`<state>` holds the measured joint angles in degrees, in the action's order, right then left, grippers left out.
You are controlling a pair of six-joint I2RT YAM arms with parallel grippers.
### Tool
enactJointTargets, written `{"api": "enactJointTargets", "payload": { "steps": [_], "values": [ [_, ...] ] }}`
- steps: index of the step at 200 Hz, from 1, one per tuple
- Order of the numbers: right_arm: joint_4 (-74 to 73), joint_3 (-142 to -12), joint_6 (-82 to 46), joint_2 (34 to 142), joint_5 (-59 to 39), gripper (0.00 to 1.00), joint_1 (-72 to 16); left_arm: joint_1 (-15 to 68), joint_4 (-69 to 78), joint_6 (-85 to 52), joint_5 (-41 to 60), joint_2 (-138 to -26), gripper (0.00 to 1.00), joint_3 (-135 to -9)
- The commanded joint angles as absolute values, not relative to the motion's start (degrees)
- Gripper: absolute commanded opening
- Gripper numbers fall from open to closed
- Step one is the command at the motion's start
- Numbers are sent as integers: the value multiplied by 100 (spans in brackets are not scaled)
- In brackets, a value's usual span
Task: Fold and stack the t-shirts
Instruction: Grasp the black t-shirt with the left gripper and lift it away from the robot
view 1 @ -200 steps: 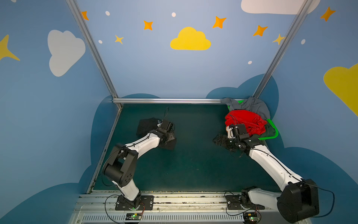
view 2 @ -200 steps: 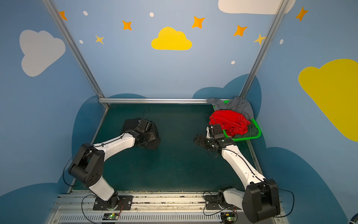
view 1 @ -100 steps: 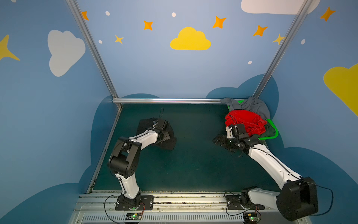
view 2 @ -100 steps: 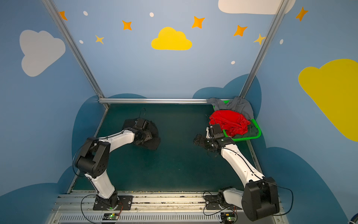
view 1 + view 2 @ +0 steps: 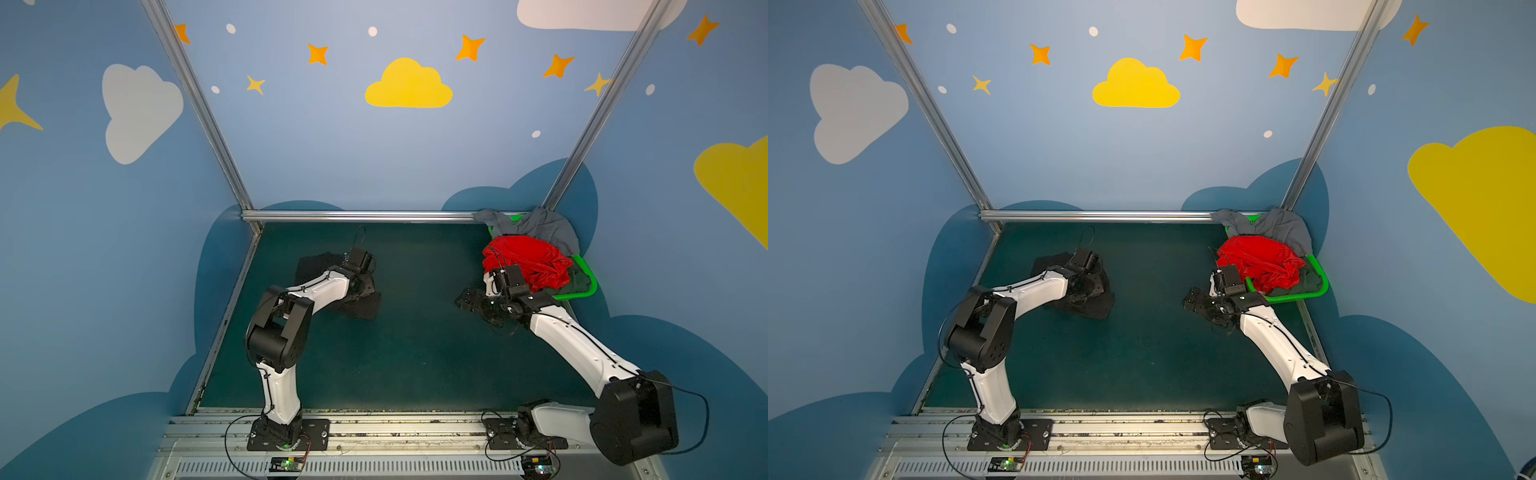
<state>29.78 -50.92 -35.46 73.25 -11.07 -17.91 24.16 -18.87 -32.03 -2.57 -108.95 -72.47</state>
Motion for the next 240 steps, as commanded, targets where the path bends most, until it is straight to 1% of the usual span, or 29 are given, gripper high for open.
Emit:
{"api": "enactJointTargets", "payload": {
  "steps": [1,10,14,53,97,171,194,227,240],
  "values": [
    [2992,-5222,-3603,7326,-1090,98,-1828,2576,-2070,-3051,-72,-11067,12,-7496],
    [2990,-5191,-3603,7310,-1043,98,-1828,2619,-2092,-3059,-62,-11096,4,-7555],
    [2995,-5179,-3602,7303,-1025,98,-1824,2626,-2093,-3067,-57,-11097,3,-7579],
    [2927,-5089,-3595,7325,-1019,98,-1819,2750,-2150,-3056,111,-11144,3,-7883],
    [2870,-5037,-3599,7336,-1037,98,-1819,2889,-2369,-2931,202,-11173,3,-8615],
    [2795,-4922,-3560,7301,-1048,98,-1810,3138,-2980,-2550,303,-11056,3,-10186],
    [2765,-4908,-3540,7301,-1071,98,-1811,3154,-2928,-2345,420,-10920,3,-10575],
    [2665,-4870,-3551,7343,-1157,98,-1815,3146,-3405,-1991,341,-10878,3,-11839],
    [2584,-4861,-3572,7393,-1244,98,-1815,3152,-3483,-1852,231,-10730,3,-12061]
  ]
}}
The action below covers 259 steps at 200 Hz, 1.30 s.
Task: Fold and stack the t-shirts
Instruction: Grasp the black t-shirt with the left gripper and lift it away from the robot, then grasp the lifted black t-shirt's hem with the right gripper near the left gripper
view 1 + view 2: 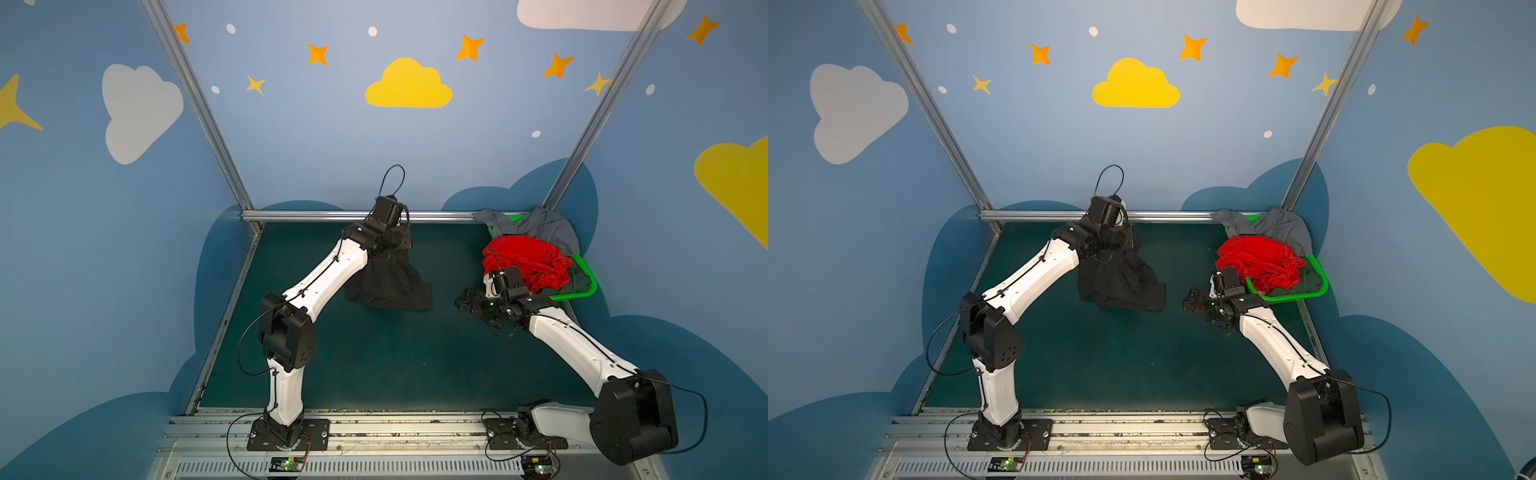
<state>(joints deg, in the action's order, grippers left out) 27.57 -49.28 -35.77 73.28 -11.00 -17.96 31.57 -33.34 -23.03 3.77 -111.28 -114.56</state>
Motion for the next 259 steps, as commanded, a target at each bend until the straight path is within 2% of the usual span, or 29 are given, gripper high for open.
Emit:
{"api": "enactJointTargets", "payload": {
  "steps": [1,36,89,141,198,234,259],
  "values": [
    [2575,-4856,-3575,7393,-1255,98,-1813,3149,-3477,-1840,221,-10713,3,-12064],
    [2226,-4816,-3706,7679,-1483,98,-1878,3133,-2976,-1692,-287,-9984,3,-11135],
    [1505,-4937,-3771,8709,-1430,97,-2108,3015,-2557,-2155,-344,-9419,3,-9621],
    [1749,-6265,-3411,10084,-1130,96,-2101,2922,-2509,-2341,-797,-8559,3,-8388],
    [2665,-7875,-2966,10957,-358,95,-1980,2490,-2427,-2761,-1160,-7302,4,-6791],
    [3096,-8648,-2752,11642,-6,90,-1934,2182,-2506,-2831,-1063,-7054,3,-6393],
    [3161,-8948,-2729,11960,-167,86,-1934,2060,-2562,-2801,-1024,-7072,3,-6339]
  ]
}}
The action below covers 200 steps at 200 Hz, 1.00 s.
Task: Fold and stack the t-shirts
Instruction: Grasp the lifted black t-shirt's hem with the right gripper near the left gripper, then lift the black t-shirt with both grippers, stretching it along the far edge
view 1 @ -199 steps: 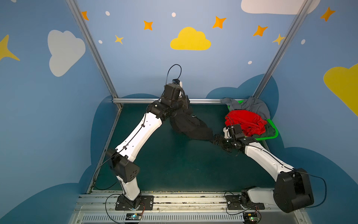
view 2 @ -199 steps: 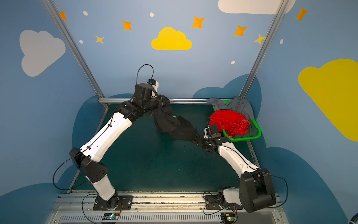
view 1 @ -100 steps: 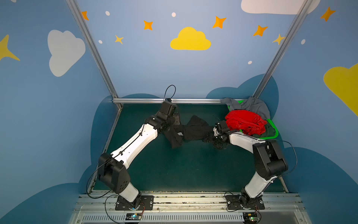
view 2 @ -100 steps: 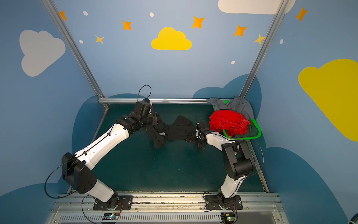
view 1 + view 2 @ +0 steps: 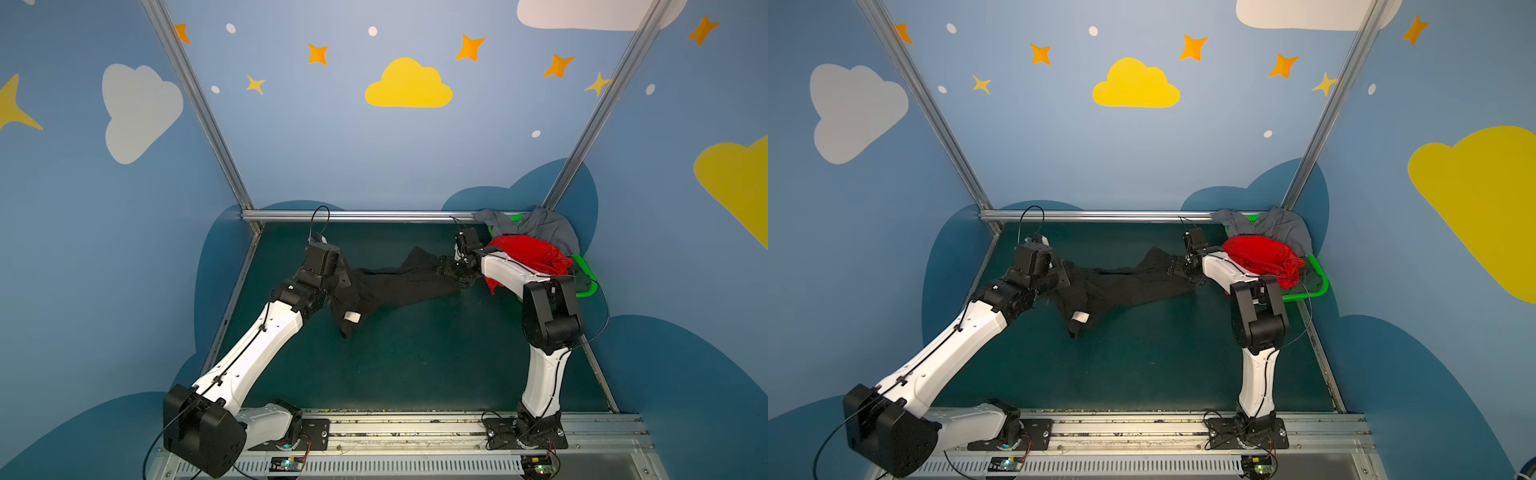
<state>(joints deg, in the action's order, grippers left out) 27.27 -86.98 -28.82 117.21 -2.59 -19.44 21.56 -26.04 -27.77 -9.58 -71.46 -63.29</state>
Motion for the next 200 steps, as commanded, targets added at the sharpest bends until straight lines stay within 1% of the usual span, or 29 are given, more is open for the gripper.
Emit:
{"api": "enactJointTargets", "payload": {
  "steps": [1,48,78,110,119,148,163,184,194,200],
  "values": [
    [3167,-8952,-2731,11965,-171,86,-1934,2054,-2569,-2798,-1022,-7074,3,-6338],
    [3240,-9342,-2689,12241,-246,86,-1951,1956,-2597,-2857,-1001,-7147,3,-6268],
    [3354,-9633,-2592,12435,-268,82,-1960,1946,-2538,-2924,-980,-7138,3,-6171],
    [3452,-9841,-2575,12666,-159,82,-1969,1925,-2497,-2974,-975,-7166,3,-6103],
    [3433,-9893,-2568,12728,-187,79,-1982,1916,-2494,-2995,-954,-7185,3,-6100],
    [3419,-10086,-2546,12873,-102,68,-2002,1906,-2495,-3006,-894,-7255,3,-6102],
    [3404,-10163,-2546,12921,-51,68,-1998,1894,-2514,-3024,-896,-7290,3,-6108],
    [3450,-10267,-2519,12996,-7,62,-2013,1881,-2501,-3026,-901,-7292,3,-6082],
    [3493,-10318,-2492,13029,7,58,-2022,1880,-2487,-3032,-901,-7300,3,-6062],
    [3506,-10340,-2488,13046,9,53,-2021,1872,-2481,-3031,-898,-7306,3,-6054]
  ]
}}
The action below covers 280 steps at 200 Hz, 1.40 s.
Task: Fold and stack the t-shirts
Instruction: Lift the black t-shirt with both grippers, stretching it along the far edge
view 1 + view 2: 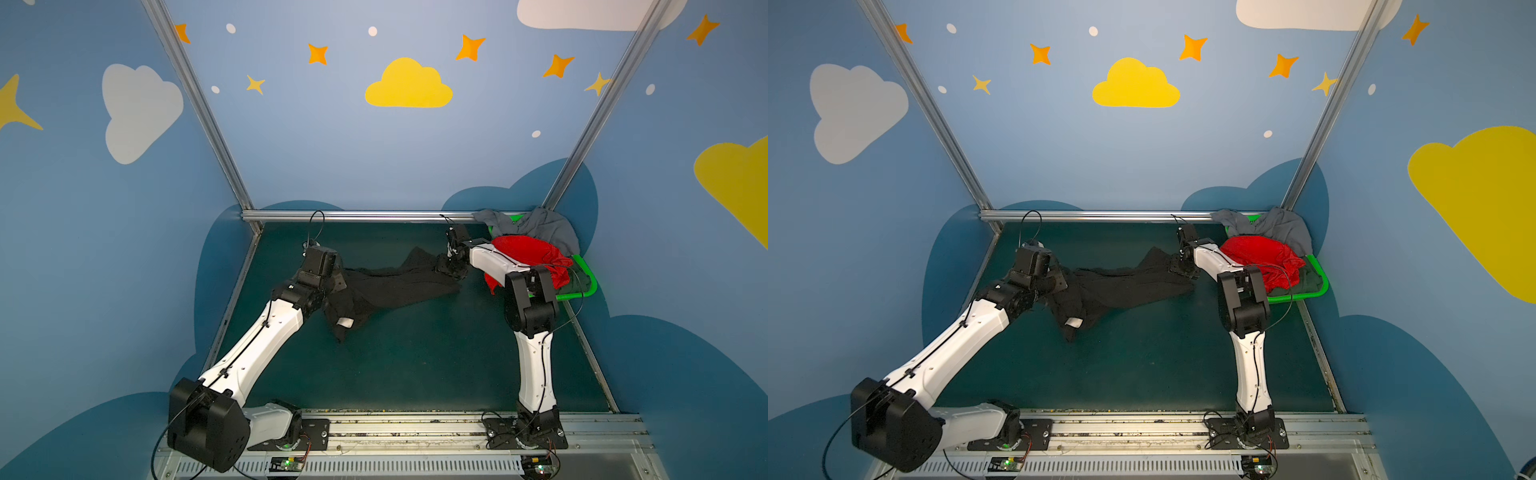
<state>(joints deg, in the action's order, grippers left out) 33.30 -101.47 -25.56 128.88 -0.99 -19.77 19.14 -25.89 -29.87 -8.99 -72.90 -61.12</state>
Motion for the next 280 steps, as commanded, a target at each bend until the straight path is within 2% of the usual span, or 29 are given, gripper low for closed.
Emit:
{"api": "enactJointTargets", "payload": {
  "steps": [1,47,67,80,138,188,246,269,280],
  "values": [
    [3511,-10342,-2483,13044,9,52,-2021,1872,-2475,-3036,-897,-7305,3,-6055],
    [3524,-10388,-2442,13080,69,19,-2030,1833,-2428,-3059,-837,-7360,3,-6009],
    [3635,-10462,-2426,13079,111,12,-2032,1820,-2428,-3059,-813,-7369,3,-6020],
    [3743,-10494,-2393,13035,221,0,-2047,1803,-2431,-3052,-800,-7374,4,-6021],
    [3956,-10429,-2312,12350,327,0,-2039,1664,-2395,-3063,-769,-7534,3,-6167],
    [4254,-11247,-2183,11884,744,0,-1819,1248,-2145,-2940,-636,-7993,3,-6952],
    [4822,-12902,-1799,11866,913,0,-1635,879,-2159,-2638,272,-8453,3,-8128],
    [4888,-12862,-1455,11363,1011,0,-1663,889,-2217,-2353,757,-8118,3,-8116],
    [4839,-12621,-1206,10957,1503,0,-1811,905,-2154,-2360,857,-7797,3,-7904]
  ]
}}
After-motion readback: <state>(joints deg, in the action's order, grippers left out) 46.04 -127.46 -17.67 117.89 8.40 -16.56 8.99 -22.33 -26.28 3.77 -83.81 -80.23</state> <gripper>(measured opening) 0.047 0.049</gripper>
